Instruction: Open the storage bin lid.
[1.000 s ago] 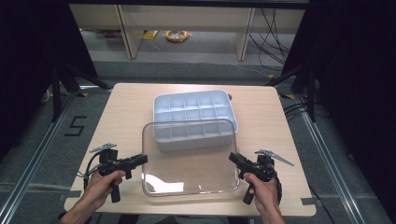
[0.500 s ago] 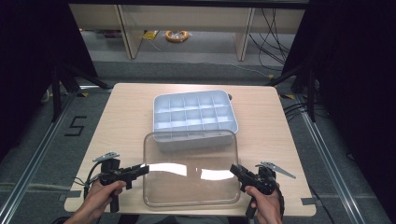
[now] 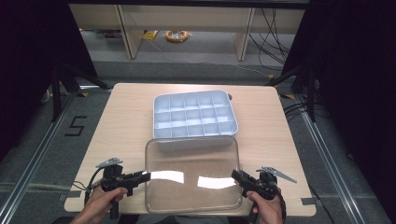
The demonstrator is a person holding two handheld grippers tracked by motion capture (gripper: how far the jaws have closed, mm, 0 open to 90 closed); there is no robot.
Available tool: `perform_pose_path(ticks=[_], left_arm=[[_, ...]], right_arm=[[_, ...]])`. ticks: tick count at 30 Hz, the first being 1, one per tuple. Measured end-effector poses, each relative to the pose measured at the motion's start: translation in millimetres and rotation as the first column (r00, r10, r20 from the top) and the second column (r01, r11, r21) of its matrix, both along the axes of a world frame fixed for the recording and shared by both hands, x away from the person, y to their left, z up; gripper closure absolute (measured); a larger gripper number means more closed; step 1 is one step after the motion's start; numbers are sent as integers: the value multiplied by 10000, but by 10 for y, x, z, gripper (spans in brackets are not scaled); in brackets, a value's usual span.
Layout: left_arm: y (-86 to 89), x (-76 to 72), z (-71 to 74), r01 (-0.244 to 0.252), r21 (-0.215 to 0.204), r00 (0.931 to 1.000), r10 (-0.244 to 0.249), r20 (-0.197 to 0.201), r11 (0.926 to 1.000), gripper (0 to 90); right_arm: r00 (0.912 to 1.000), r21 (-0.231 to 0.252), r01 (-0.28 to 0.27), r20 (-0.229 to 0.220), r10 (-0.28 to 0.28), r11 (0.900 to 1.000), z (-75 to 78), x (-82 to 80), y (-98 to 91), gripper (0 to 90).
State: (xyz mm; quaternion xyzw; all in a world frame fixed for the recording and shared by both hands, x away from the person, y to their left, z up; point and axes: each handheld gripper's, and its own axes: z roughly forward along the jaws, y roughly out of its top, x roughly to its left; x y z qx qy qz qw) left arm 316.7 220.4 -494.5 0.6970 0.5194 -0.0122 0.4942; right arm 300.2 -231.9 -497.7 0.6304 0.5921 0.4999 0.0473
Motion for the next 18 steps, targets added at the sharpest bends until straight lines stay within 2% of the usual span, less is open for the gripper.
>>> perform_pose_path(ticks=[1,2,5,7,9,10,11,12,13,14,15,16,17,18], left_arm=[[-2,-6,-6,46,1,10000,-46,-15,10000,647],[-7,-13,-16,90,71,9999,-89,-90,9999,647],[-14,-19,-35,166,90,9997,-165,-152,9998,647],[-19,-21,-42,176,57,9997,-175,-177,9998,648],[-18,-22,-35,192,103,9998,-190,-111,9998,648],[-14,-21,-34,247,164,9996,-245,-117,9996,648],[-22,-21,-42,193,134,9997,-191,-132,9997,648],[-29,-29,-54,244,220,9996,-240,-178,9995,648],[-29,-29,-54,244,220,9996,-240,-178,9995,647],[-37,-35,-59,308,227,9993,-302,-241,9993,647],[-41,-42,-70,405,253,9989,-399,-241,9989,646],[-41,-42,-70,405,253,9989,-399,-241,9989,645],[-48,-43,-74,388,226,9988,-382,-299,9990,645],[-44,-38,-84,408,243,9986,-400,-344,9989,644]], right_arm=[[9997,-177,-89,223,93,9998,-14,3,-17,609],[9991,-148,-260,333,265,9996,-34,5,-31,608],[9989,-200,-306,344,313,9993,-45,0,-38,605],[9998,-194,-173,131,175,9997,-52,-10,-35,604],[9998,161,-100,-164,102,9998,-35,-37,-22,603],[9997,-241,-230,28,231,9994,-49,-33,-46,601],[9997,-241,-230,28,231,9994,-49,-33,-46,601],[9994,168,-93,-334,98,9998,-50,-40,-19,597],[9994,168,-93,-334,98,9998,-50,-40,-19,597],[9998,-145,-58,-179,56,9999,-65,-33,-29,596],[9996,51,-61,-290,63,10000,-74,-32,-33,593],[9996,51,-61,-290,63,10000,-74,-32,-33,593],[9999,-342,-150,-62,148,9993,-91,-18,-58,593],[9999,-305,-109,7,109,9995,-97,-16,-55,593]])
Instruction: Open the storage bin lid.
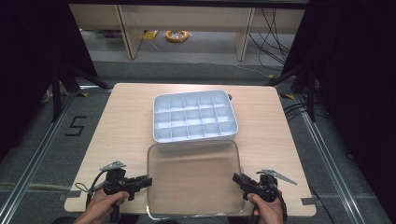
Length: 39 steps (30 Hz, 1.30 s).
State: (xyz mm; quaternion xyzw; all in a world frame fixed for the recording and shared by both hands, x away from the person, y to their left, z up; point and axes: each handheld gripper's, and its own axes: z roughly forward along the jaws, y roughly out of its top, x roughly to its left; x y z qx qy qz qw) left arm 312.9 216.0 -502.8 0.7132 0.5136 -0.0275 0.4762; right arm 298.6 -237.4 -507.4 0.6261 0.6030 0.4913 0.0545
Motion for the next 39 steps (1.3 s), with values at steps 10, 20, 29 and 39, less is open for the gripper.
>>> perform_pose_path(ticks=[10,20,29,39], left_arm=[[18,37,-40,-109,-21,9995,109,-282,9999,632],[46,81,-62,102,133,9992,-97,-400,9999,627],[27,94,-82,-173,7,9987,173,-484,9999,620],[3,108,-88,-130,780,9999,134,-46,9969,591]], right_arm=[[9975,371,89,-710,-62,9993,-56,17,36,590],[9990,-16,-92,-426,91,10000,-120,59,19,585],[9963,135,12,-859,0,9999,-92,47,74,570],[9968,-167,-76,-800,62,9998,-73,55,139,548]])
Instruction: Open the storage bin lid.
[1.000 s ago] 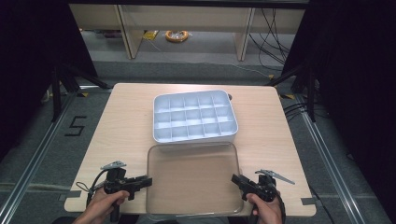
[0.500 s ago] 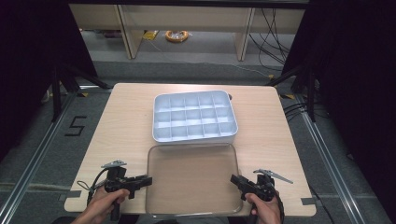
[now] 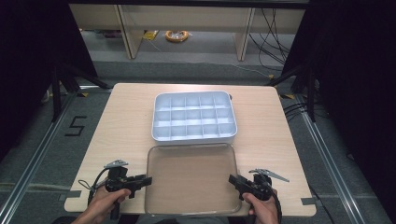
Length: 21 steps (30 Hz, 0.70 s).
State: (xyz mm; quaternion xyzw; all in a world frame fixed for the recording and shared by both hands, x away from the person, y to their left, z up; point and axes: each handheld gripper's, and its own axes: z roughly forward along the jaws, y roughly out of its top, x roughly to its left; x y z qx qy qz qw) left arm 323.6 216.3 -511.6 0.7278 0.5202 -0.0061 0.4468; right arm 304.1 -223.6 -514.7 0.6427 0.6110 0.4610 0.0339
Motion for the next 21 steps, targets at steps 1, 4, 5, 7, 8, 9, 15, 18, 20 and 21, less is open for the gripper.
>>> perform_pose_path(ticks=[1,4,5,7,8,9,15,18,20,21], left_arm=[[-4,5,-7,-31,39,10000,31,-77,10000,588],[-15,15,-23,-71,86,9999,72,-128,9999,582],[-17,20,-27,-47,135,9999,48,-112,9999,576],[-24,25,-26,-21,223,10000,22,-52,9997,571],[-28,28,-26,-29,199,10000,30,-65,9998,568],[-28,28,-26,-29,199,10000,30,-65,9998,568],[-11,45,-30,-19,251,10000,21,-94,9997,564],[-20,49,-34,-73,236,9999,75,-81,9997,556],[-23,54,-38,-97,303,9999,98,-32,9995,549],[-19,58,-36,-99,337,9999,100,-26,9994,539]], right_arm=[[10000,-177,16,35,-16,9998,-16,11,7,544],[10000,-314,-15,-14,15,9995,-13,14,9,543],[9992,-587,-291,259,306,9979,-23,24,-17,537],[9990,-863,-350,261,373,9957,-35,29,-9,527],[9993,-812,-303,186,319,9962,-28,27,-1,522],[9993,-812,-303,186,319,9962,-28,27,-1,522],[9999,-683,-104,-90,98,9976,-10,8,58,511],[9994,-782,-286,182,301,9965,-28,26,25,485],[9994,-661,-322,117,331,9973,-30,34,25,473],[9997,-553,-243,-37,242,9982,-18,23,28,467]])
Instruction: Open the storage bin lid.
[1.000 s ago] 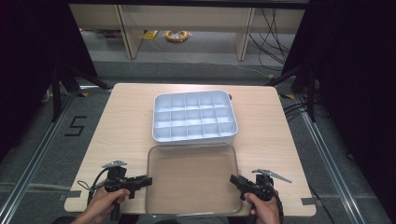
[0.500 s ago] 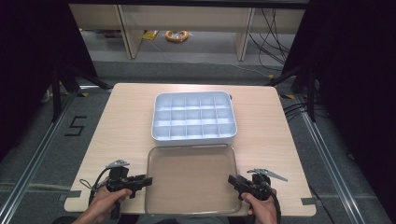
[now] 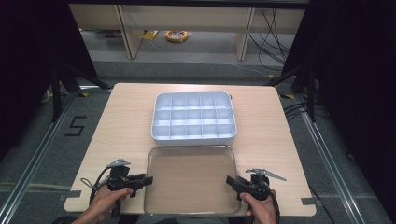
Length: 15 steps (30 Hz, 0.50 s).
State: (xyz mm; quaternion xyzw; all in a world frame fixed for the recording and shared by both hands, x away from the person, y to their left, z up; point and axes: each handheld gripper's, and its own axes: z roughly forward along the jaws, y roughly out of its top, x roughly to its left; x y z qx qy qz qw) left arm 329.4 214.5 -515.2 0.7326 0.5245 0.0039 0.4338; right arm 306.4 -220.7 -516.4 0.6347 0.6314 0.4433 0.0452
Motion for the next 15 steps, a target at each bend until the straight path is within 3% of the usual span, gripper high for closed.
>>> perform_pose_path(ticks=[1,2,4,5,6,7,8,9,10,11,13,14,15], left_arm=[[2,7,7,-118,-59,9999,118,64,9999,517],[43,25,47,-58,279,9990,45,452,9996,510],[47,26,57,-235,135,9980,227,588,9996,519],[71,31,68,-297,87,9979,292,575,9995,520],[79,34,68,-368,31,9975,366,598,9993,522],[93,38,70,-375,30,9975,373,595,9993,522],[95,38,72,-417,15,9974,416,596,9991,523],[96,38,75,-406,-1,9974,405,601,9992,527],[95,36,79,-381,-24,9974,382,606,9993,527],[94,32,85,-349,-36,9974,350,630,9994,527],[92,29,88,-297,-88,9975,302,640,9995,523],[92,27,92,-313,-96,9974,318,652,9995,521],[93,27,96,-300,-128,9970,308,704,9995,516]], right_arm=[[9999,86,133,-99,-133,9999,7,-4,8,453],[9998,-142,162,133,-160,9998,9,2,-29,422],[9995,-167,240,225,-236,9996,22,-1,-59,427],[9983,231,575,10,-576,9981,63,-22,-58,416],[9983,-33,432,390,-430,9991,61,-14,-131,417],[9975,231,676,174,-680,9974,89,-29,-118,422],[9977,-120,553,386,-548,9984,85,-24,-152,425],[9977,349,653,175,-660,9973,101,-35,-135,425],[9975,260,654,237,-661,9975,101,-32,-131,428],[9970,-137,389,674,-379,9992,85,-16,-142,430],[9965,-397,116,836,-82,9991,87,-13,-127,427],[9964,-453,167,838,-129,9988,98,-19,-105,423],[9983,-173,200,550,-190,9997,120,-34,-78,420]])
